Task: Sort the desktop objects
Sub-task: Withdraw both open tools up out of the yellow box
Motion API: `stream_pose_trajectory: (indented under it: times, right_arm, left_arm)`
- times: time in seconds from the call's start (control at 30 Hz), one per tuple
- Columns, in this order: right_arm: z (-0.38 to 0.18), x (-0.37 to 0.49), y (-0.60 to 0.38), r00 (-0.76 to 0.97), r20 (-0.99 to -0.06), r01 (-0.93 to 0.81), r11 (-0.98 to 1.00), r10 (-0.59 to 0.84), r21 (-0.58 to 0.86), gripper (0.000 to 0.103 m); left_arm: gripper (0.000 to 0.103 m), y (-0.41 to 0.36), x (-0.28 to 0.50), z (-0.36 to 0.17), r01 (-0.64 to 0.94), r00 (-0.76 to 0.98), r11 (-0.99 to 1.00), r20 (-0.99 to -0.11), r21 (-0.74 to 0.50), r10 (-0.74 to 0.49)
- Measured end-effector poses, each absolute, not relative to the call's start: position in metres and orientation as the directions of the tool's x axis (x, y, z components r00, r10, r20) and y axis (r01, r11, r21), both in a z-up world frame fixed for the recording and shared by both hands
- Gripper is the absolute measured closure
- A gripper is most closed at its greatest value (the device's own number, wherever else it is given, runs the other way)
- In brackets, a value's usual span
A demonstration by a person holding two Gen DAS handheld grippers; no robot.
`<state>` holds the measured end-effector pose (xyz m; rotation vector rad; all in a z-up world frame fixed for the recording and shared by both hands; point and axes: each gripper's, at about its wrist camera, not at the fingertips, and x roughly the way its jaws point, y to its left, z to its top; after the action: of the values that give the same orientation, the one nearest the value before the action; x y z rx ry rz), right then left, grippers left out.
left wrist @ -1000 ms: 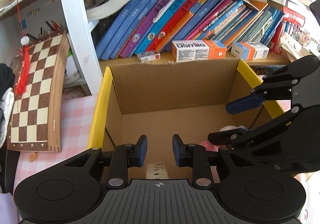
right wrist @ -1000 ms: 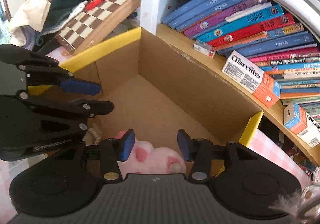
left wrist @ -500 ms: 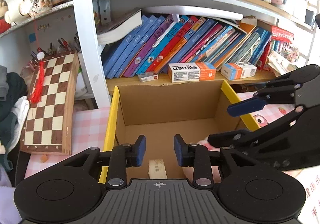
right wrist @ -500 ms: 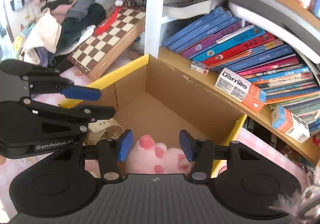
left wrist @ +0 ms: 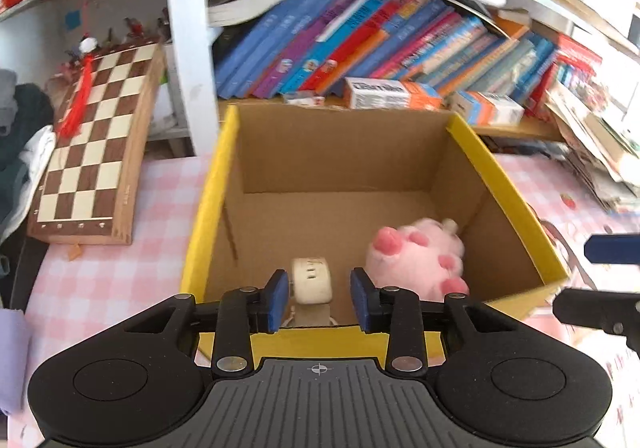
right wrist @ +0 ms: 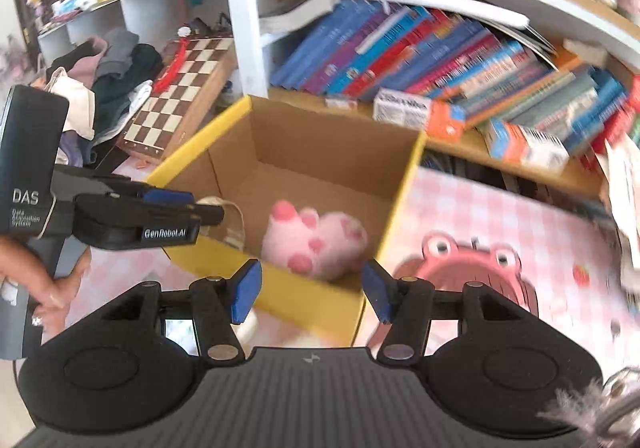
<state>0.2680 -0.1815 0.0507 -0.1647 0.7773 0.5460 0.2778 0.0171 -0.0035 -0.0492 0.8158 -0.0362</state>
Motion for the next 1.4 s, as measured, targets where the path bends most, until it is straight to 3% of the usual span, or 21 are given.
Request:
stream_pose_trajectory:
  times: [0.2, 0.63, 0.83, 1.0, 1.33, 1.4]
  right_arm:
    - [0.04, 0.231, -0.197, 0.61, -0.705, -0.47, 0.882, 0.362, 0.046, 0.047]
    - [0.016, 0.165, -0.198, 0.606, -0.725, -0.425, 0.904, 0.326, 0.052, 0.047]
    - [0.011, 0.137, -0.19, 0.616, -0.72, -0.421, 0.906, 0.32, 0.043, 0.046]
    - [0.007, 0.114, -0.184, 0.623, -0.716, -0.417, 0.908, 0.313, 0.035, 0.044]
    - [-0.005, 0.094, -0.179, 0.63, -0.723, -0.397, 0.918, 0.282, 0.012, 0.038]
    - [-0.008, 0.09, -0.178, 0.632, -0.724, -0.392, 0.92, 0.276, 0.008, 0.03]
  left_arm:
    - [0.068, 0.018, 0.267, -0.001, 0.007, 0.695, 0.998, -0.717, -0.056, -0.045]
    - [0.059, 0.024, 0.153, 0.031, 0.043, 0.775, 0.997, -0.627, -0.068, -0.076]
    - [0.049, 0.025, 0.107, 0.023, 0.032, 0.764, 0.997, -0.642, -0.067, -0.068]
    - [0.034, 0.019, 0.083, 0.007, 0.042, 0.742, 0.998, -0.667, -0.05, -0.064]
    - [0.026, 0.01, 0.051, -0.015, 0.075, 0.718, 0.997, -0.694, 0.006, -0.05]
    - [0.023, 0.009, 0.047, -0.018, 0.077, 0.717, 0.997, -0.696, 0.012, -0.047]
